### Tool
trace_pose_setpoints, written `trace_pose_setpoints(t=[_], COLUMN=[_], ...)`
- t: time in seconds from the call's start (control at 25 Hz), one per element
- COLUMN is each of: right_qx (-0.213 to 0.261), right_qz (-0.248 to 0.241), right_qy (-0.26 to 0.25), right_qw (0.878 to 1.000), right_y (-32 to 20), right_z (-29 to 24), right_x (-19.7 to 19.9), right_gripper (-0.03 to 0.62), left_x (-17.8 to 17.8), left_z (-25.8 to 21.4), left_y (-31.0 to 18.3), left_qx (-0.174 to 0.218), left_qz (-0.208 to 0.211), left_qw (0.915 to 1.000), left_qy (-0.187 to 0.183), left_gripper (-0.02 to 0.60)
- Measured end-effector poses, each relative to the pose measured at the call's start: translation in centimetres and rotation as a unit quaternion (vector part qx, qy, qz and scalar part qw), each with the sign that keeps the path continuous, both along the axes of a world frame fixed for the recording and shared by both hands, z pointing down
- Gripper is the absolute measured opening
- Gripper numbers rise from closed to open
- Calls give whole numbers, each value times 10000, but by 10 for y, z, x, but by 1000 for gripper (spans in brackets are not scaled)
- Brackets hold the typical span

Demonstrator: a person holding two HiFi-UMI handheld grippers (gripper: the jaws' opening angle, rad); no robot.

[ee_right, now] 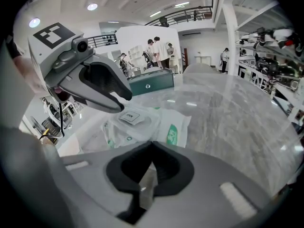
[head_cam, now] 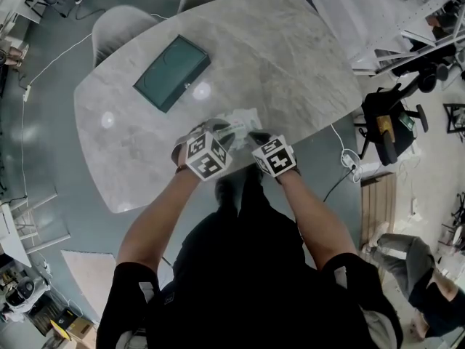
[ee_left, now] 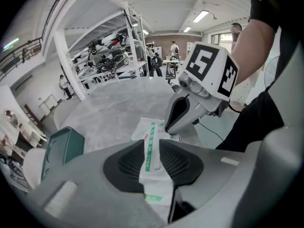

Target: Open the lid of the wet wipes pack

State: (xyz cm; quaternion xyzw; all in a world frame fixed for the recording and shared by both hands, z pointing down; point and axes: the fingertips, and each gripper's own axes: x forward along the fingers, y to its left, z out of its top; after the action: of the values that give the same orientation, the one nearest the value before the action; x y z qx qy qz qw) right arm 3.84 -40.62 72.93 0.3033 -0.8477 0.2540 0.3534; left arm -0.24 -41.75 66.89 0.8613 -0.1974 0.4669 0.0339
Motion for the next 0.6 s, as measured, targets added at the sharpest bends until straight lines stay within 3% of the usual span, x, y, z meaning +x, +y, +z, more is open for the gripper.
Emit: trace_pose_setpoints(t=[0.12, 0.32, 0.6], right_qx=[-82, -52, 101], right_qz=[56, 174, 279], right_qy=[-114, -213, -180], right_qw=[9999, 9996, 9994], right_y=[1, 2, 0], right_z=[-2, -3, 2], right_x=[1, 4, 2], right_gripper=[3, 3, 3], left_x=[-9, -32, -47], left_z=[-7, -6, 11], left_y=[-13, -37, -60], left_qx=[71, 353, 211], left_qz=[-256, -324, -617], left_qw=[9996, 9987, 9978], left_qy=[128, -197, -105], left_gripper=[84, 61, 71])
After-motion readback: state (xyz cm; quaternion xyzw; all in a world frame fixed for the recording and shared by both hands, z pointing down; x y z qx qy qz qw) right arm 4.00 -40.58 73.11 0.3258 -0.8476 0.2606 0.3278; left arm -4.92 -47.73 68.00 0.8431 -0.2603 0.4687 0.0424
